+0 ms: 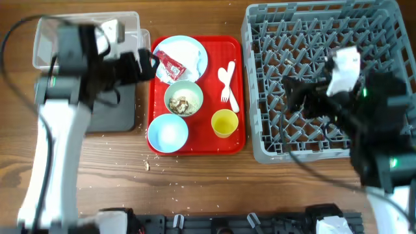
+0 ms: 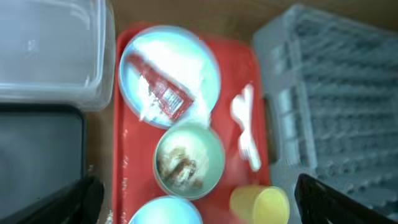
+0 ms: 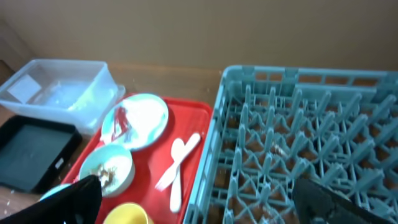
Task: Sort waste into correct bins and load items into the dishwasher rack
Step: 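Grasp the ketchup packet and napkin with the left gripper, drop into clear bin, then grasp the green bowl of rice with the left gripper, then tip the green bowl over the black tray to dump the rice, then set the green bowl back on the red tray with the left gripper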
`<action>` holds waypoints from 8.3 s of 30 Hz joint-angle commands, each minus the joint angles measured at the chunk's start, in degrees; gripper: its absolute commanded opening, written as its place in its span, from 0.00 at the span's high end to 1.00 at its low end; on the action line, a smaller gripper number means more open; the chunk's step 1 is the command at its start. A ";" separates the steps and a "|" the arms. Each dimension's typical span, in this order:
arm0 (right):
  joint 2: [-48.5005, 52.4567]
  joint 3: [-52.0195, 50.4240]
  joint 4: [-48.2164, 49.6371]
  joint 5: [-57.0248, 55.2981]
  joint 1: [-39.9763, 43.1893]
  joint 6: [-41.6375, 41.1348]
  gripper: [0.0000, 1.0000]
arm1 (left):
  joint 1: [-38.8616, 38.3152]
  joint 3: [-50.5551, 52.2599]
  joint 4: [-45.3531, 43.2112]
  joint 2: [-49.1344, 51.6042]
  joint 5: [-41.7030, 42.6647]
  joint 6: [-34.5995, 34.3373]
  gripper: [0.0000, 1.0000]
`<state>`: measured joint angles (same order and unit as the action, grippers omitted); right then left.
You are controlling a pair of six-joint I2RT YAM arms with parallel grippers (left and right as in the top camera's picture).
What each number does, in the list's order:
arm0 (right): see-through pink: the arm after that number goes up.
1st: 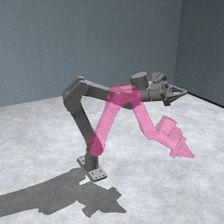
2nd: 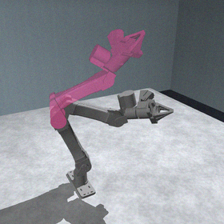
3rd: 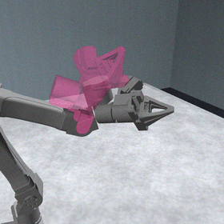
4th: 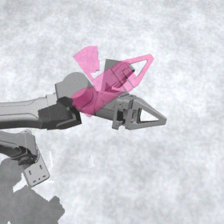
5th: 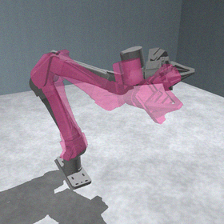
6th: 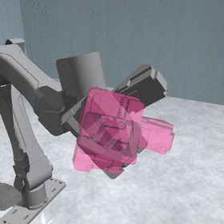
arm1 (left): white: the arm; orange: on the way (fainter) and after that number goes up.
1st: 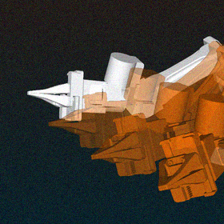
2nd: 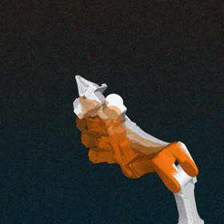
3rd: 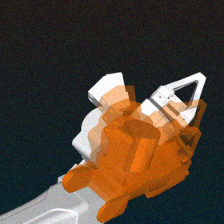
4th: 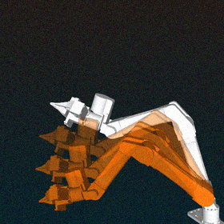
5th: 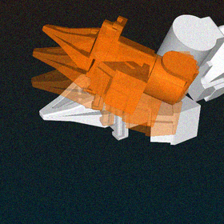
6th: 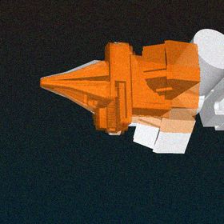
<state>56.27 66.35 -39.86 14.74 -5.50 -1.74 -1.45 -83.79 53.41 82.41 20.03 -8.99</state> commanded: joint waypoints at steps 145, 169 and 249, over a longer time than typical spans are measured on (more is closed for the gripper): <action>22.16 10.91 -17.62 7.96 -0.28 3.10 0.00 | -8.59 7.61 -0.81 6.60 -1.20 -10.69 0.96; 22.16 10.88 -16.90 7.98 -0.28 2.73 0.00 | 38.75 11.52 -6.97 26.80 59.41 13.27 0.96; 22.16 10.88 -15.28 7.96 -0.28 2.62 0.00 | -29.14 3.50 -11.93 15.34 -9.64 -3.96 0.48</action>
<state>78.17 76.51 -55.11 22.90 -5.50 0.34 -30.59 -77.97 40.60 102.91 4.71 -18.46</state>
